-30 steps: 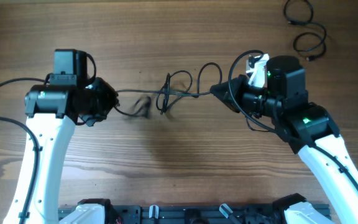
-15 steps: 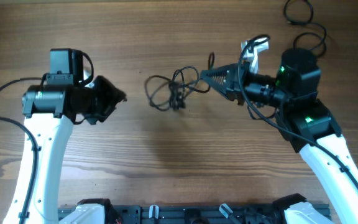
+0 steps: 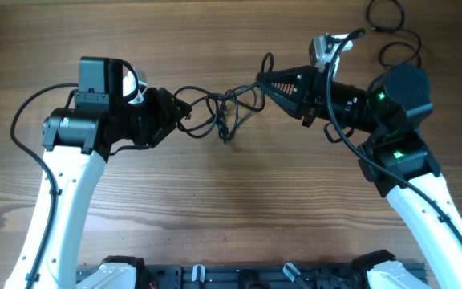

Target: Untangle cables

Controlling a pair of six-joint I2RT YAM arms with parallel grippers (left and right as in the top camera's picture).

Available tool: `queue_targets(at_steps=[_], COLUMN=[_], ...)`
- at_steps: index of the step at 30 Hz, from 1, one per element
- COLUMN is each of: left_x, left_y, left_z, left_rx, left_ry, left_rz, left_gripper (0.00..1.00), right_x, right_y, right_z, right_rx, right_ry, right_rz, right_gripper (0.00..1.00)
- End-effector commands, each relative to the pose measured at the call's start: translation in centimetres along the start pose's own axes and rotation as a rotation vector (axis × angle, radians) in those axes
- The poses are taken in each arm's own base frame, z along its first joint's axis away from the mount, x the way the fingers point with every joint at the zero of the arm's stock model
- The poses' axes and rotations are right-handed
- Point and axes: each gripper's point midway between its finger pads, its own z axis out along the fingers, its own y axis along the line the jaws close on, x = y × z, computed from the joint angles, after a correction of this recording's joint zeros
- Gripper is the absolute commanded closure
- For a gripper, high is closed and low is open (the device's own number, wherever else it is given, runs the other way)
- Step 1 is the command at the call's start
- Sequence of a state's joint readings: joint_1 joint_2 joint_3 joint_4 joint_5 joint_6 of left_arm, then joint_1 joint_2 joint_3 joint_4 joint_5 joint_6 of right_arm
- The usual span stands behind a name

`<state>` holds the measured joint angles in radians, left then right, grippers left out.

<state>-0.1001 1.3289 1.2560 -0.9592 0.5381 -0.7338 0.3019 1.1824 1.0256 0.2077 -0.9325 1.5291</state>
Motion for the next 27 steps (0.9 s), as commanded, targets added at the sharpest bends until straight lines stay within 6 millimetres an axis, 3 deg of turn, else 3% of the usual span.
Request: queue_targets(at_steps=[1,8,19,27], left_x=[-0.4,1.2,2.4,1.8], left_y=[0.2,0.5,1.2,1.9], left_z=[0.1,2.6,2.7,2.6], left_rx=[-0.029,-0.097,-0.120,-0.160], left_ry=[-0.031,0.035,0.095,0.057], left_rz=[-0.024,0.005,-0.027,-0.023], left_gripper=[0.48,0.59,0.55,0.85], right_x=[0.6,0.7,-0.2,-0.1], right_y=[1.0,1.0,0.9,0.8], right_z=[-0.1,-0.1,-0.1,-0.1], right_rx=[-0.018,-0.018,-0.016,-0.010], right_ry=[0.027,0.030,-0.020,-0.016], right_rz=[-0.005,-0.005,-0.053,-0.079], right_gripper=[0.96,0.95,0.96,0.96])
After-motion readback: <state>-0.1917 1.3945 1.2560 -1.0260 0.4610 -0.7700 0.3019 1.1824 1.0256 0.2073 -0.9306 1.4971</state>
